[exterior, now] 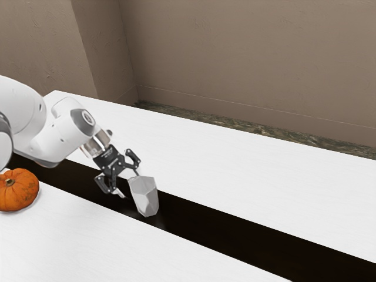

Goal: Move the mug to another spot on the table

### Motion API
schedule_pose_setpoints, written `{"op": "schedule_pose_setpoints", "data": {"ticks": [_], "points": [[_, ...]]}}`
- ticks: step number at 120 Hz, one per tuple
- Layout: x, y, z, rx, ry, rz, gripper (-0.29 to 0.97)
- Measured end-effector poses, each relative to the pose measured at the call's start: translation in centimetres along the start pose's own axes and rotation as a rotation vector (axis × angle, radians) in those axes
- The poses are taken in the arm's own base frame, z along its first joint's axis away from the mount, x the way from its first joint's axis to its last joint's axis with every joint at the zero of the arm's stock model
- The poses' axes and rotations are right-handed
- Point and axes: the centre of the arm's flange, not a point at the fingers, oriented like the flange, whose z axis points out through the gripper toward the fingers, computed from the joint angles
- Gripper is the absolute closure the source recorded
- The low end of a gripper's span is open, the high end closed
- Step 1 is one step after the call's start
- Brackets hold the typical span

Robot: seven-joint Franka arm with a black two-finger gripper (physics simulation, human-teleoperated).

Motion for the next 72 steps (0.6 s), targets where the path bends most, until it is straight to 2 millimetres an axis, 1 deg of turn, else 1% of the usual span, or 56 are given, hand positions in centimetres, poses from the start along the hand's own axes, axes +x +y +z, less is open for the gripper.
{"op": "schedule_pose_setpoints", "data": {"ticks": [15,21,29,38,49,55,60,72], "points": [[1.0,-0.1,-2.0,-0.024,0.025,0.007,0.03],[1.0,0.3,-3.2,-0.038,0.038,0.024,0.03],[0.2,1.4,-5.3,-0.058,0.062,0.068,0.02],[-2.0,3.5,-9.0,-0.074,0.103,0.157,0.01],[-4.8,5.2,-13.0,-0.052,0.161,0.260,0.01],[-7.0,6.4,-15.5,-0.004,0.226,0.349,0.01],[-8.6,6.6,-17.0,0.036,0.265,0.407,0.01],[-10.2,6.1,-20.1,0.102,0.334,0.507,0.00]]}}
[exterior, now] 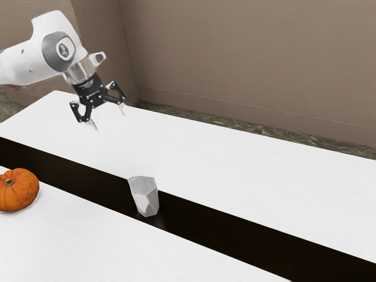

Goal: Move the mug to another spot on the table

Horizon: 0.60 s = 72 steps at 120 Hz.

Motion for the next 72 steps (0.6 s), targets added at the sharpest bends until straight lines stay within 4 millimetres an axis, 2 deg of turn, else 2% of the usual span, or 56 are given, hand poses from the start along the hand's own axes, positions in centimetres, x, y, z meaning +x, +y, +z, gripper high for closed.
{"op": "schedule_pose_setpoints", "data": {"ticks": [19,28,48,60,72], "points": [[-2.4,0.4,-7.5,0.060,0.059,0.173,0.00],[-4.2,0.3,-9.5,0.099,0.052,0.265,0.00],[-7.8,0.4,-12.5,0.172,0.035,0.432,0.00],[-9.2,1.3,-12.8,0.200,0.021,0.507,0.00],[-9.5,1.3,-12.8,0.219,0.004,0.549,0.00]]}}
